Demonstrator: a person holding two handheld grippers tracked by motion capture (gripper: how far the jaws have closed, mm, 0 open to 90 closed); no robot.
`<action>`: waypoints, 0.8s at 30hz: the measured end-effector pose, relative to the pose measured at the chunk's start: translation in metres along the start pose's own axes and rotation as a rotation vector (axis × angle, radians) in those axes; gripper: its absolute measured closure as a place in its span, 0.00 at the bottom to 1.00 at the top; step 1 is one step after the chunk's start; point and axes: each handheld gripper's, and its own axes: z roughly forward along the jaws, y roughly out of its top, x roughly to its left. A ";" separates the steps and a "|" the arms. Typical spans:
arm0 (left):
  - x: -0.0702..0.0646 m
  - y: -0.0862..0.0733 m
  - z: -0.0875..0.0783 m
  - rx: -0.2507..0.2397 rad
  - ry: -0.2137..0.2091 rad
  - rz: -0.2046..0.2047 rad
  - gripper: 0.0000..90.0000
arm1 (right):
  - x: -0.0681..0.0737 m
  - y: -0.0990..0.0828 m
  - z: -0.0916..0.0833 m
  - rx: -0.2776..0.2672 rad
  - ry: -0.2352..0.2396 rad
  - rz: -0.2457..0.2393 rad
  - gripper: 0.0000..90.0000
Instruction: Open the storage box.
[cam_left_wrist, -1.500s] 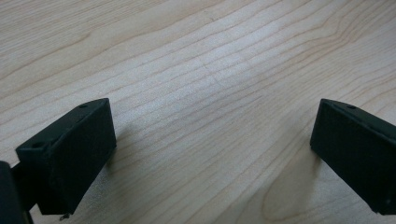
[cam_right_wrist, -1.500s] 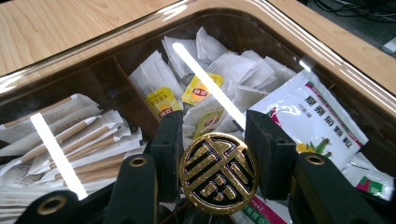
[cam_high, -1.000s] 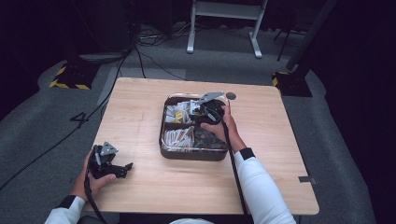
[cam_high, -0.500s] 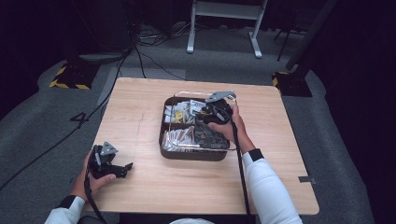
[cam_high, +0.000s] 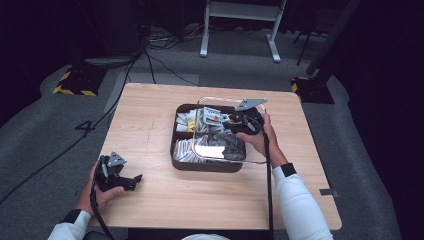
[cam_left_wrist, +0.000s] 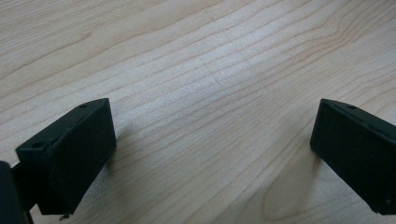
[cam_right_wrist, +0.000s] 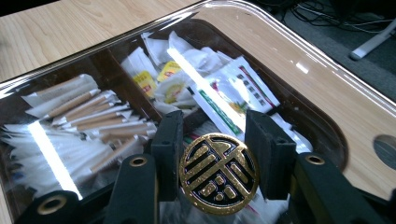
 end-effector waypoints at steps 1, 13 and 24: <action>0.000 0.000 0.000 -0.001 0.002 0.001 0.01 | -0.002 -0.002 -0.002 0.003 -0.006 0.000 0.66; 0.000 0.000 0.000 0.000 0.000 0.000 0.01 | -0.019 -0.026 -0.026 -0.003 -0.030 0.030 0.66; 0.000 0.000 0.000 0.001 0.000 0.000 0.01 | -0.028 -0.041 -0.046 0.000 -0.059 0.040 0.66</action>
